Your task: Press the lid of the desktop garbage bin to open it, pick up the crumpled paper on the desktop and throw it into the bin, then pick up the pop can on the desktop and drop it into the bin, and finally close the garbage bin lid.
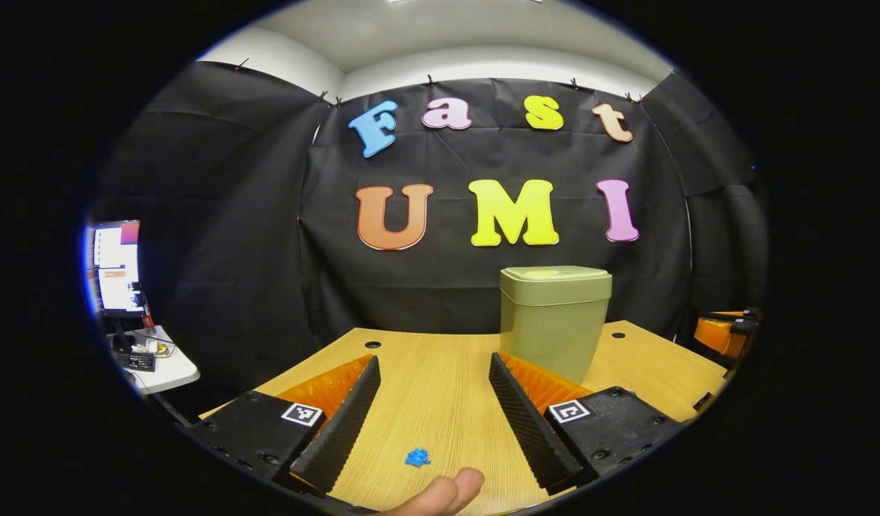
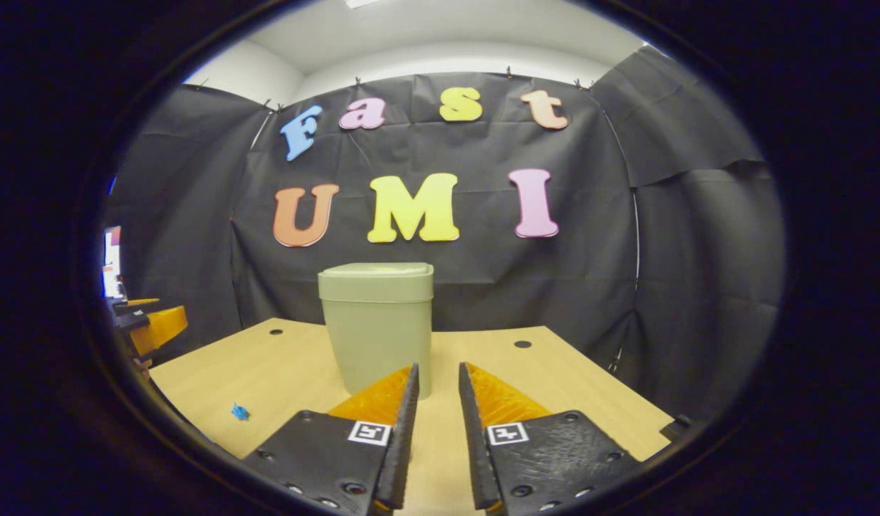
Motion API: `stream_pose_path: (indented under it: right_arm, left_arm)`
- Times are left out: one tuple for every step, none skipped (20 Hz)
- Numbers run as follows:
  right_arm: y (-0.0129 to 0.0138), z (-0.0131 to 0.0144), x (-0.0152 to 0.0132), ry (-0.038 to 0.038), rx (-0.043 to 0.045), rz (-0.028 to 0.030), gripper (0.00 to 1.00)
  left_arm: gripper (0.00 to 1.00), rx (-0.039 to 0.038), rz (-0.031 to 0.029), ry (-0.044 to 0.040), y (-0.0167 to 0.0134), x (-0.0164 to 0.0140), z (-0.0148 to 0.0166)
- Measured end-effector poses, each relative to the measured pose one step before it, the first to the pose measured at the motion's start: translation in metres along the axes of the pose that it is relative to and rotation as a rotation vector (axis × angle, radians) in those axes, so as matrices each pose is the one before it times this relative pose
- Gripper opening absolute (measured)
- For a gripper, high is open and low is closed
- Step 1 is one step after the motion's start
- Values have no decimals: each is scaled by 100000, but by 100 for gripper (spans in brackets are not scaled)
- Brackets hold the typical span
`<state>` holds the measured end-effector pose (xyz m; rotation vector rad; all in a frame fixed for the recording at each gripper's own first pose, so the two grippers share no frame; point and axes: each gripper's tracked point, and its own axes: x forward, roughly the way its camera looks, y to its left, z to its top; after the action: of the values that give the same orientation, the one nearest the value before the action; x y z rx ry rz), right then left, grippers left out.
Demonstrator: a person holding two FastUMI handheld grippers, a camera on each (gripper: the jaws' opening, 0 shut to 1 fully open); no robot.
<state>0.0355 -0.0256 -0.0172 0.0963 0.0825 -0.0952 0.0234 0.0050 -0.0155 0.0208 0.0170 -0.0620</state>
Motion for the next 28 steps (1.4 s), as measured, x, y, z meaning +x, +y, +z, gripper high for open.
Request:
stream_pose_path:
  right_arm:
    - [225,379,373,27,1265,343,30]
    - [435,148,284,-40,220,1431,14]
    - [164,424,-95,453,-1067,-730,16]
    - [133,39,588,-144,-1293,80,7]
    - [460,339,439,159,-2405,359,1]
    - [300,588,264,-132,-1907,-569,3]
    - [398,696,304,-473,-1015,659,3]
    - [606,1175,326,-1924,563,553,4]
    - [274,1272,520,-1731,-675,-51,3]
    - [698,1354,573,-2019,-885,1871,2]
    - [963,1460,766,-1952,-276,2238,2]
    - [791,1406,762,-835,874,2061,8]
    - [731,1080,909,-254,164,1775,2]
    - [290,965,944,620,-928,-11,2]
    - [541,1178,908,-1163,-30,1099,2]
    - [896,470,909,1485,-157,-992,1]
    - [173,901,722,234,659,1551,3]
    - [395,632,966,1051,265,736,0]
    - [372,316,887,1069,-43,-26,0]
    - [358,518,914,344,-65,36,0]
    - [265,346,970,503,-263,-559,0]
    - [419,171,1095,809,-560,444,0]
    - [314,-94,1041,1145,257,266,0]
    - [182,-104,1099,1618,177,187,0]
    - [319,-300,1032,1726,575,824,0]
    - [307,-456,893,2064,1010,1056,0]
    - [467,-194,802,990,339,1273,0]
    - [85,-75,708,627,-615,-139,0]
  left_arm:
    - [99,174,-138,-365,46,-48,142]
    - [99,-26,354,-248,120,32,19]
    - [98,-241,652,33,291,-66,-23]
    - [98,-294,720,55,216,-6,-44]
    - [98,-482,343,358,115,100,-131]
    - [98,-448,-285,590,-77,35,-100]
    - [98,-357,-412,441,-32,82,-109]
    - [98,-130,-194,372,-30,74,-31]
    - [98,-154,90,120,80,18,17]
    - [98,-137,-134,98,27,101,-101]
    - [98,-454,102,-56,158,-54,-9]
    - [98,-701,394,225,196,0,-3]
    - [98,-497,-142,407,31,52,-125]
    - [98,-371,-484,341,-143,123,-80]
    - [99,-136,-279,149,-9,-45,20]
    - [99,-90,14,123,153,145,-72]
    - [99,-230,157,29,191,-46,5]
    - [99,-572,191,159,219,95,1]
    - [99,-651,-65,60,127,54,-9]
    - [99,-723,216,134,235,-52,-17]
    - [98,-409,22,73,164,14,-12]
    - [98,-394,292,188,203,125,66]
    - [99,-256,184,110,169,75,-41]
    - [99,-47,82,-28,143,70,4]
    - [99,123,351,112,70,44,28]
    - [99,82,471,-86,351,25,-23]
    - [99,208,227,16,99,106,34]
    - [99,-37,342,139,179,79,-121]
